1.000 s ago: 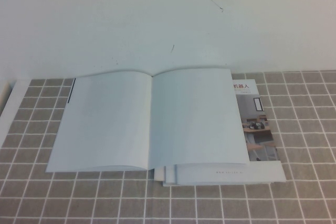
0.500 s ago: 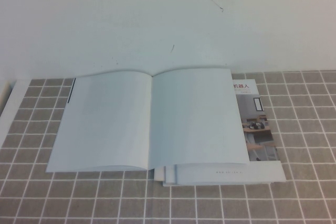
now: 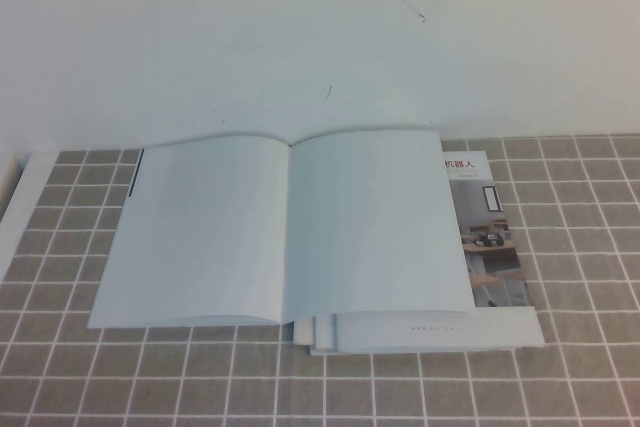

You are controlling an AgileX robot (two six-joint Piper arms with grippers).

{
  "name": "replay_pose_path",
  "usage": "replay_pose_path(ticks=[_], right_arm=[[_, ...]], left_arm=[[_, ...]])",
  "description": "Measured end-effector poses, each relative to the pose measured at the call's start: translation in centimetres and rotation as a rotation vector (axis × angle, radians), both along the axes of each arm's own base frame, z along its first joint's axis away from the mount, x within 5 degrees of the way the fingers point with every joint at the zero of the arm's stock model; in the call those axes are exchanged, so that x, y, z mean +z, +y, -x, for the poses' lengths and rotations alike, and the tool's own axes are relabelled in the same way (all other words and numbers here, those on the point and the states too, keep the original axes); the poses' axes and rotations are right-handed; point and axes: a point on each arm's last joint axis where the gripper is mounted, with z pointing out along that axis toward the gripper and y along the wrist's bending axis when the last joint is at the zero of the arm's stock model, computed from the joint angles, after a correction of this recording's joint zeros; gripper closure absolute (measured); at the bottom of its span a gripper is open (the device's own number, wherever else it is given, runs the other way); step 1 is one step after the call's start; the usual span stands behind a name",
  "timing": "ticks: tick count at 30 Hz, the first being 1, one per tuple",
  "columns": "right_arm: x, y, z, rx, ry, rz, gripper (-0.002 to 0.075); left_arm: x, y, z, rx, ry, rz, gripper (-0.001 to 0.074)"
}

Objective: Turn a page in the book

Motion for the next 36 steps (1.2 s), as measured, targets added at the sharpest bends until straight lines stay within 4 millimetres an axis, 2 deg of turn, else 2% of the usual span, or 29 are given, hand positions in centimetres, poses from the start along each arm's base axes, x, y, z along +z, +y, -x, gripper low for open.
replay_pose_path(ticks=[33,36], right_arm=[[0.00,0.00,0.03,0.000,0.000,0.000,0.0727],[0.40,-0.11,0.68,0.000,-0.066,-0.011,0.0727]], left_arm=[[-0.04,-0.01,0.01,-0.003,0.004,0.000,0.0738],[-0.04,-0.01,0.01,-0.002,0.005,0.002,0.0738]])
